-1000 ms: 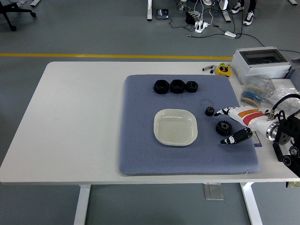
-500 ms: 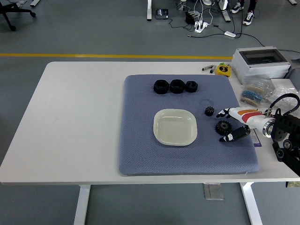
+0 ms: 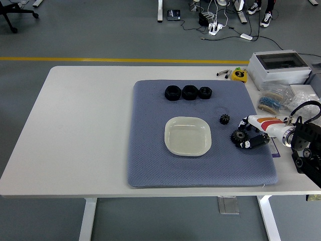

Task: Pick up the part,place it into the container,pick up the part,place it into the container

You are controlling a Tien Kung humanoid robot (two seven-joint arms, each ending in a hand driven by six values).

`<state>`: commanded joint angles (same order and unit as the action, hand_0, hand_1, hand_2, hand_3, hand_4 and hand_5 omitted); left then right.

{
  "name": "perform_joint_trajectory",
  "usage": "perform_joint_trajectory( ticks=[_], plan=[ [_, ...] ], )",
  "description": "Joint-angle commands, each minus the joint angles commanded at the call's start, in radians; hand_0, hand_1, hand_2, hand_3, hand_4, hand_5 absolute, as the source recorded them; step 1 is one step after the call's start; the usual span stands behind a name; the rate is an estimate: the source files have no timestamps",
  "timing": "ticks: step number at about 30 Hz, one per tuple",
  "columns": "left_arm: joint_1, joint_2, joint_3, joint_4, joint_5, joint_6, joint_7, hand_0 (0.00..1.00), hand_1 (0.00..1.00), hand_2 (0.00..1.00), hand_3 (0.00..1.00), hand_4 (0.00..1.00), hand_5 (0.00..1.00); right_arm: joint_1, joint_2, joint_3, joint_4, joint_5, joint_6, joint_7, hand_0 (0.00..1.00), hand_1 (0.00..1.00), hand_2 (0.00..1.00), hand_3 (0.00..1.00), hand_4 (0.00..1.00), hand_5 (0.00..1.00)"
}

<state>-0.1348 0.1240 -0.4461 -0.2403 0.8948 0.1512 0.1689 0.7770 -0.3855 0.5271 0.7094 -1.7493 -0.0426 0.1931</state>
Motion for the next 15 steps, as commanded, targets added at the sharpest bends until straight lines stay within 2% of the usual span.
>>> perform_joint_trajectory(
  ticks=[1, 6, 7, 12, 13, 15],
  plan=[
    [0.000, 0.000, 0.000, 0.000, 0.000, 0.000, 0.000, 0.705, 0.710, 0.749, 0.656, 0.685, 0.663, 0.000, 0.000, -0.001, -0.002, 0.000, 0.000, 0.000, 0.280, 0.445, 0.511, 0.507, 0.740, 0.472],
    [-0.001, 0.000, 0.003, 0.000, -0.003, 0.001, -0.001, 0.705, 0.710, 0.749, 0.656, 0.685, 0.663, -0.006, -0.008, 0.004, 0.013, -0.002, -0.001, 0.003, 0.280, 0.445, 0.511, 0.507, 0.740, 0.472],
    [-0.001, 0.000, 0.003, 0.000, -0.004, 0.002, -0.001, 0.705, 0.711, 0.748, 0.656, 0.685, 0.663, -0.008, -0.011, 0.010, 0.023, -0.006, -0.005, 0.005, 0.168, 0.383, 0.463, 0.500, 0.726, 0.490],
    [-0.002, 0.000, 0.004, 0.000, -0.003, 0.001, -0.001, 0.705, 0.711, 0.748, 0.656, 0.685, 0.663, -0.013, -0.022, 0.030, 0.073, -0.012, -0.019, 0.013, 0.168, 0.383, 0.463, 0.500, 0.726, 0.490],
    [-0.002, 0.000, 0.004, 0.000, -0.003, 0.001, -0.001, 0.705, 0.710, 0.748, 0.656, 0.685, 0.663, -0.014, -0.025, 0.036, 0.086, -0.014, -0.020, 0.013, 0.113, 0.312, 0.422, 0.495, 0.716, 0.502],
    [-0.002, 0.000, 0.004, 0.000, -0.003, 0.001, -0.002, 0.705, 0.710, 0.748, 0.656, 0.685, 0.663, -0.016, -0.029, 0.047, 0.112, -0.022, -0.019, 0.013, 0.113, 0.312, 0.422, 0.495, 0.716, 0.502]
  ],
)
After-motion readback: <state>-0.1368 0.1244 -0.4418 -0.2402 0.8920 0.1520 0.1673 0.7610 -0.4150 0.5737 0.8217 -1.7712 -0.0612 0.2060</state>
